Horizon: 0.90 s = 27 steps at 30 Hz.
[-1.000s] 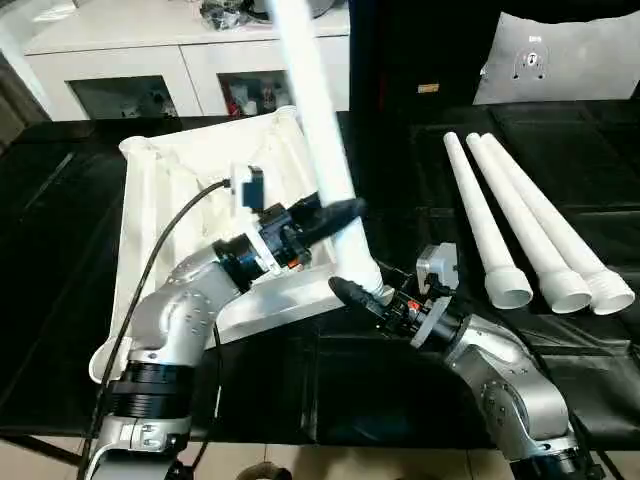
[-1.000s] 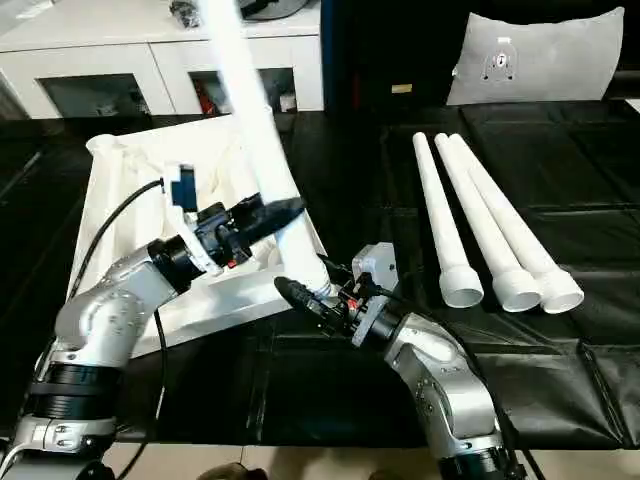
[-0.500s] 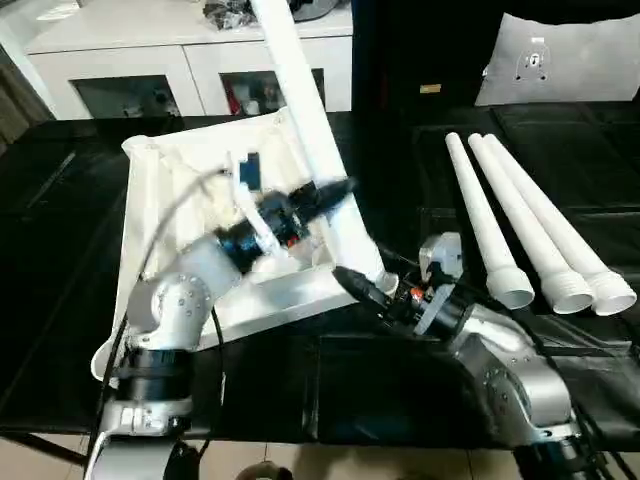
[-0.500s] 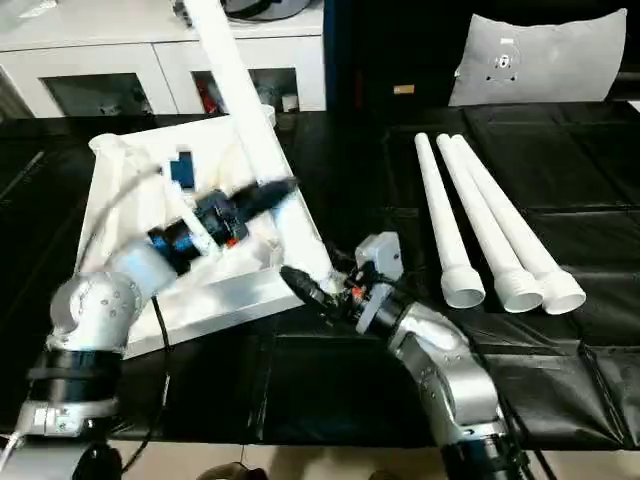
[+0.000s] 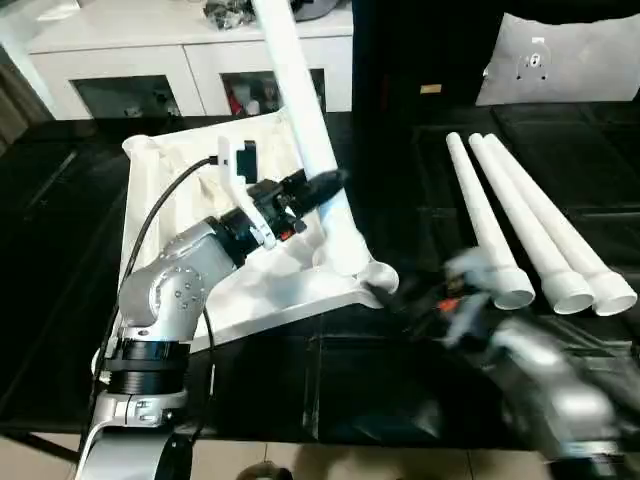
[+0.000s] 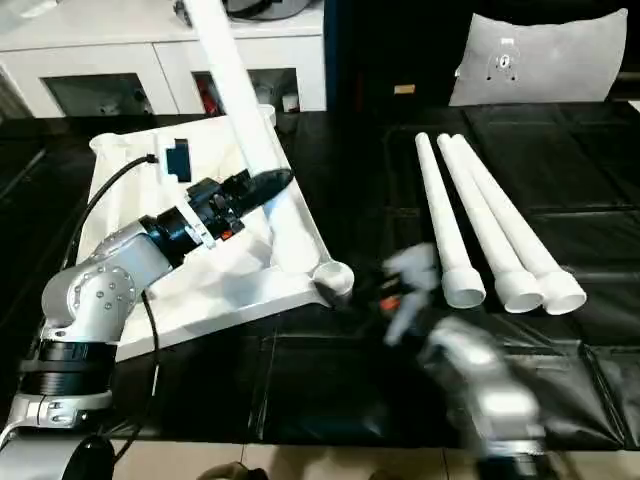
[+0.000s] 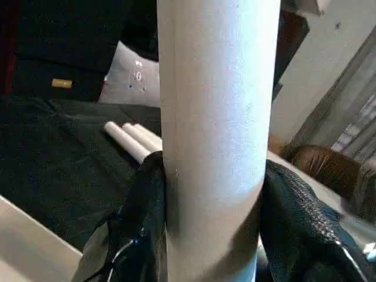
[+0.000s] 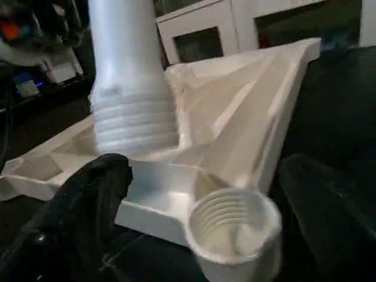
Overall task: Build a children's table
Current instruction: Insert table leg to table base
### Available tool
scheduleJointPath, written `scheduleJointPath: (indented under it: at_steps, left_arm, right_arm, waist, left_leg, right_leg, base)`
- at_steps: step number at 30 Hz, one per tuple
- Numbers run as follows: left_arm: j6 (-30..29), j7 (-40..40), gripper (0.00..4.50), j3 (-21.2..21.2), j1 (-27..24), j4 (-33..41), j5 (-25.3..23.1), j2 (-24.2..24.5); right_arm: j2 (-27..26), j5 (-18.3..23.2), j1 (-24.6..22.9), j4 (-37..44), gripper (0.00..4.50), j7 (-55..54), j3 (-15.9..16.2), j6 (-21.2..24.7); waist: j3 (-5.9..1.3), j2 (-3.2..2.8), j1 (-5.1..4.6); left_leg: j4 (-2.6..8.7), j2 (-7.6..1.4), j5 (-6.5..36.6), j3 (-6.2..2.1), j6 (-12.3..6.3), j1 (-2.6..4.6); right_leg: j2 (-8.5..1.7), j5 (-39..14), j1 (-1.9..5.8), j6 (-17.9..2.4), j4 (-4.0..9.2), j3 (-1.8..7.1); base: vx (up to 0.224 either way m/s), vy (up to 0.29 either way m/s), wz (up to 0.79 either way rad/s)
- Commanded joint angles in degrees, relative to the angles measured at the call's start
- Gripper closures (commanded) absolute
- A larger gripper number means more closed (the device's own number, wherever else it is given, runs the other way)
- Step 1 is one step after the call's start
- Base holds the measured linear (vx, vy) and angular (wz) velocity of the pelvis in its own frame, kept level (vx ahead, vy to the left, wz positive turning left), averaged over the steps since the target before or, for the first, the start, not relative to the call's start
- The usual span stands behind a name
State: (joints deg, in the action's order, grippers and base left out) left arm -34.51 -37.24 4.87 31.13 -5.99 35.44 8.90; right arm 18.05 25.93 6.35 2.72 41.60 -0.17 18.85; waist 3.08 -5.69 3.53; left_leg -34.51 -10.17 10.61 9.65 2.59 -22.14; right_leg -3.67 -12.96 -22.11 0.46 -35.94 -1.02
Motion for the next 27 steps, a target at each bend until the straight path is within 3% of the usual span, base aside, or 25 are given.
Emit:
scheduleJointPath:
  at_steps: [1,7,9,10,12,14,17,21,23,27]
  left_arm:
    - [1.25,-0.22,2.59,-1.13,0.12,1.39,-1.55,0.94]
    - [4.24,1.08,2.59,-4.98,-0.12,2.90,-6.84,1.64]
    - [4.78,1.50,2.59,-5.60,-0.17,3.16,-7.75,1.56]
    - [6.07,2.45,2.59,-7.65,-0.55,4.39,-10.12,1.44]
    - [6.52,2.91,2.59,-8.46,-0.73,5.00,-10.99,1.32]
    - [7.67,4.24,2.59,-10.02,-1.03,6.00,-12.99,1.16]
    - [8.03,5.92,2.59,-11.36,-1.28,7.18,-15.02,0.80]
    - [7.38,7.73,2.59,-12.22,-1.73,8.99,-15.96,-0.21]
    - [7.32,8.12,2.59,-12.30,-1.81,9.22,-16.08,-0.42]
    - [7.01,9.03,2.59,-12.85,-2.29,9.84,-16.63,-0.75]
  right_arm:
    - [0.51,1.25,0.54,2.31,0.00,0.24,0.46,2.76]
    - [-0.58,-0.29,6.05,6.10,0.00,-3.06,4.18,8.44]
    - [-0.79,-1.48,6.91,6.09,0.00,-4.04,5.16,9.21]
    - [-1.72,-3.55,8.72,5.71,0.00,-6.22,6.87,10.62]
    - [-2.38,-3.53,9.53,5.59,0.00,-7.34,7.22,12.14]
    - [-3.18,-4.25,11.01,5.41,0.00,-9.09,7.88,14.41]
    - [-3.35,-4.83,12.48,5.29,0.00,-10.89,8.67,16.98]
    - [-5.22,-5.71,14.36,3.58,0.35,-14.08,8.13,18.76]
    - [-5.58,-5.95,14.63,3.25,0.64,-14.57,8.06,18.91]
    - [-6.72,-5.77,15.31,2.60,0.78,-15.14,8.22,19.13]
  waist:
    - [-3.99,1.25,0.25]
    - [-4.00,1.47,0.01]
    - [-4.09,1.25,0.13]
    - [-4.04,1.74,0.17]
    - [-4.11,1.45,0.19]
    - [-4.13,1.87,0.27]
    - [-4.10,1.78,0.44]
    - [-4.09,2.21,0.37]
    - [-4.10,2.21,0.42]
    - [-4.14,2.22,0.40]
  left_leg:
    - [3.14,-1.61,4.61,-0.65,-4.11,0.46]
    - [3.20,-1.73,4.38,-0.64,-3.34,0.56]
    - [3.18,-1.74,3.69,-0.69,-2.88,0.58]
    - [3.30,-1.83,3.67,-0.72,-2.62,0.53]
    - [3.28,-1.86,3.59,-0.73,-2.33,0.62]
    - [3.28,-1.84,3.56,-0.62,-2.18,0.62]
    - [3.32,-1.85,3.39,-0.68,-1.62,0.58]
    - [3.31,-1.75,3.49,-0.55,-1.02,0.54]
    - [3.27,-1.72,3.00,-0.54,-0.99,0.49]
    - [3.23,-1.71,2.82,-0.56,-1.18,0.49]
  right_leg:
    - [-3.08,-2.43,2.82,-12.28,4.34,1.36]
    - [-3.12,-3.47,2.70,-11.92,4.34,1.40]
    - [-3.10,-2.70,2.64,-11.88,4.15,1.39]
    - [-3.12,-2.39,2.64,-11.93,4.12,1.42]
    - [-3.18,-2.10,2.56,-11.90,3.98,1.44]
    - [-3.18,-1.55,2.62,-11.84,3.97,1.52]
    - [-3.19,-1.30,2.67,-11.44,3.88,1.54]
    - [-3.25,-1.39,2.65,-11.47,3.92,1.62]
    - [-3.19,-0.79,2.65,-11.58,3.85,1.62]
    - [-3.19,-0.32,2.64,-11.37,3.74,1.61]
  base:
    - [0.000,0.000,0.00]
    - [0.000,0.000,0.00]
    - [0.000,0.000,0.00]
    - [0.000,0.000,0.00]
    - [0.000,0.000,0.00]
    - [0.000,0.000,0.00]
    - [0.000,0.000,0.00]
    - [0.000,0.000,0.00]
    - [0.000,0.000,0.00]
    - [0.000,0.000,0.00]
